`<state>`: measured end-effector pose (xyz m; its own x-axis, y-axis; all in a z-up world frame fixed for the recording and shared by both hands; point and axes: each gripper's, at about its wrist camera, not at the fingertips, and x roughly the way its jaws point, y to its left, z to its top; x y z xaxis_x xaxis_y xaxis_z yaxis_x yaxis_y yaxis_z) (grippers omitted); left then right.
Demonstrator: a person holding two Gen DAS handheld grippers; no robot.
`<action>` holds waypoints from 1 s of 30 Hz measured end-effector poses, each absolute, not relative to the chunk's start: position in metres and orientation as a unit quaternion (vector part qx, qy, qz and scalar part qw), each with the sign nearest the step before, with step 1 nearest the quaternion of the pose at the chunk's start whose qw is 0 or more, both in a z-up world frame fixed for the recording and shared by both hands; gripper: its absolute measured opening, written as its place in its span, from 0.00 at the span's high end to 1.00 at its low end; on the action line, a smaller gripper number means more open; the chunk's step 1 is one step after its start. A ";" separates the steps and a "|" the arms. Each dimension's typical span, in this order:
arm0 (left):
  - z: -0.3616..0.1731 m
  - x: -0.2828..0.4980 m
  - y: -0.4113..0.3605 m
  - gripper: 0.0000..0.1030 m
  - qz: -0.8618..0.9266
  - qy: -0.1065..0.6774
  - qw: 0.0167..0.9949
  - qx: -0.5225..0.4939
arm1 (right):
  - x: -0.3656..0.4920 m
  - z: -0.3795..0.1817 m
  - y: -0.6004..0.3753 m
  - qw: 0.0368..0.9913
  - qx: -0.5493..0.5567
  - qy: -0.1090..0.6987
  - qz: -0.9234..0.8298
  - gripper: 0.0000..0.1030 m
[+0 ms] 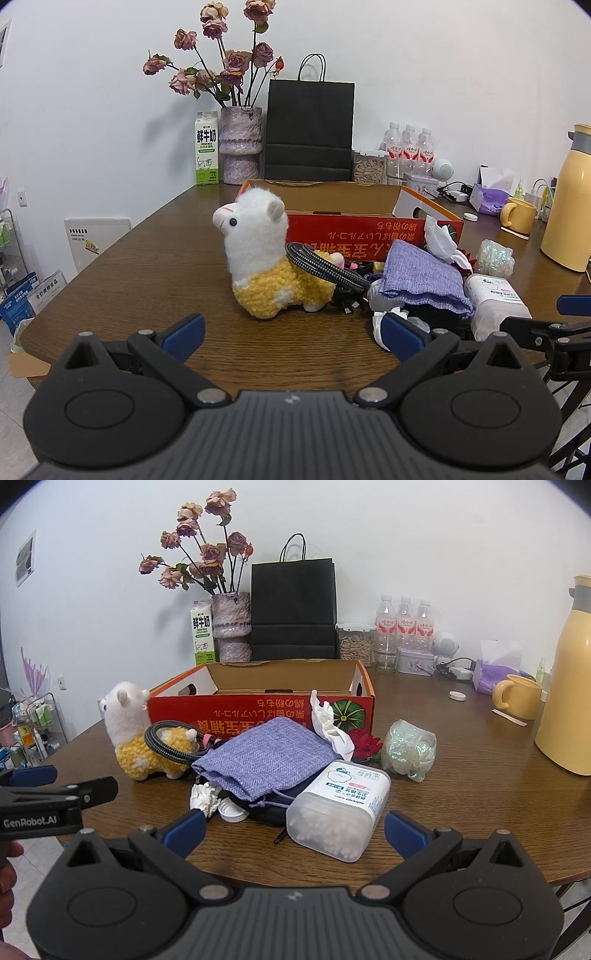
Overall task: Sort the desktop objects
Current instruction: 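Grasp the white alpaca plush with left tool while right tool grasps the white cotton-swab box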
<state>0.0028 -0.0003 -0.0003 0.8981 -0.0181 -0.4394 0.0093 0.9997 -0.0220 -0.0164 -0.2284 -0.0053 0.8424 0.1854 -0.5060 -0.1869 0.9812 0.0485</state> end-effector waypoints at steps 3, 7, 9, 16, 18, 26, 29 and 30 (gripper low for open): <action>0.000 0.003 0.000 0.00 -0.007 0.226 0.974 -0.010 | -0.016 -0.005 -0.228 0.960 -0.001 0.264 0.097 0.00; 0.000 0.003 0.000 0.00 -0.007 0.226 0.974 -0.009 | -0.018 -0.005 -0.228 0.960 -0.002 0.263 0.096 0.00; 0.000 0.003 0.000 0.00 -0.008 0.225 0.974 -0.009 | -0.018 -0.006 -0.228 0.960 -0.002 0.263 0.096 0.00; -0.002 0.002 0.000 0.00 -0.008 0.226 0.974 -0.009 | -0.017 -0.005 -0.228 0.960 -0.002 0.263 0.097 0.00; -0.002 0.002 0.000 0.00 -0.008 0.226 0.974 -0.009 | -0.017 -0.005 -0.228 0.960 -0.003 0.264 0.097 0.00; -0.002 0.002 0.000 0.00 -0.008 0.226 0.974 -0.009 | -0.017 -0.005 -0.228 0.960 -0.003 0.263 0.096 0.00; -0.002 0.002 0.000 0.00 -0.008 0.226 0.974 -0.008 | -0.017 -0.005 -0.227 0.960 -0.003 0.263 0.097 0.00; -0.002 0.002 0.000 0.00 -0.008 0.226 0.974 -0.009 | -0.017 -0.005 -0.227 0.960 -0.003 0.263 0.096 0.00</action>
